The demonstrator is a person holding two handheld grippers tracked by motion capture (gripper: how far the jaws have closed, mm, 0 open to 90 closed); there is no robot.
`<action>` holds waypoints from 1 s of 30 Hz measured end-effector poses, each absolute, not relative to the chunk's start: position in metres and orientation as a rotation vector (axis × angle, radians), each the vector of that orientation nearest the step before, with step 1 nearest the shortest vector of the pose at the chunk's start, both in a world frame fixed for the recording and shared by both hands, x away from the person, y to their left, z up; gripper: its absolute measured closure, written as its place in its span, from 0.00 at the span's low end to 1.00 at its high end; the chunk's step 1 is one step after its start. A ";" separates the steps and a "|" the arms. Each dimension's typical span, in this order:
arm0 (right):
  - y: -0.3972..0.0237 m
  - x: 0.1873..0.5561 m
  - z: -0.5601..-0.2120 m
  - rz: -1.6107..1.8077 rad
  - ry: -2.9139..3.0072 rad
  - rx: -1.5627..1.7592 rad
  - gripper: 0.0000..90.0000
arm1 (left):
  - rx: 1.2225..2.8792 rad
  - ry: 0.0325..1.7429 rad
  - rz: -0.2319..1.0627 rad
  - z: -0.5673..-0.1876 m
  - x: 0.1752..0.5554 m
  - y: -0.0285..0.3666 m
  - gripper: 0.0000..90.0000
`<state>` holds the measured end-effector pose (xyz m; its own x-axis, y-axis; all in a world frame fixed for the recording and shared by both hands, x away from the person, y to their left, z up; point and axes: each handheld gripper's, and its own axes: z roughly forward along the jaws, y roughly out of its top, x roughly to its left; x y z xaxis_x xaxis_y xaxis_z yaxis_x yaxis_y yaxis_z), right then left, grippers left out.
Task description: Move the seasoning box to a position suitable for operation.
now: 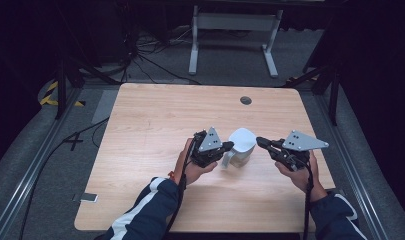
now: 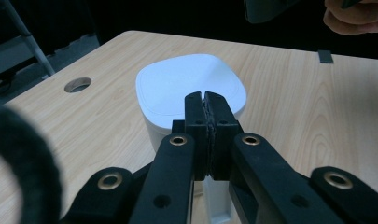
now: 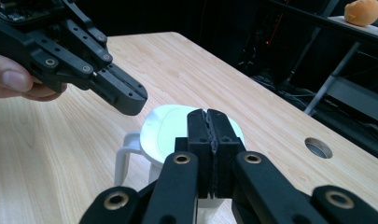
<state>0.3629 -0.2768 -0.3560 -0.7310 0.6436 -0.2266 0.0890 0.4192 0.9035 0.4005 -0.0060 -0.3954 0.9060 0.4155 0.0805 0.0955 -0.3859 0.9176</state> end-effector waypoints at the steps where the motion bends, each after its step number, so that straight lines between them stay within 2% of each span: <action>1: -0.277 0.364 -0.357 1.302 2.122 0.618 1.00 | 1.958 0.373 0.362 -0.396 0.402 -0.007 0.98; 16: -0.277 0.368 -0.365 1.287 2.137 0.634 1.00 | 1.954 0.364 0.338 -0.394 0.407 -0.017 0.96; 30: -0.279 0.371 -0.367 1.281 2.138 0.654 1.00 | 1.948 0.360 0.316 -0.396 0.408 -0.015 1.00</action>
<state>0.3711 -0.2789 -0.3670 -0.7260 0.6544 -0.2115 0.1224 0.4256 0.8966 0.4078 -0.0150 -0.3957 0.9190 0.3904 0.0546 0.1051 -0.3762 0.9206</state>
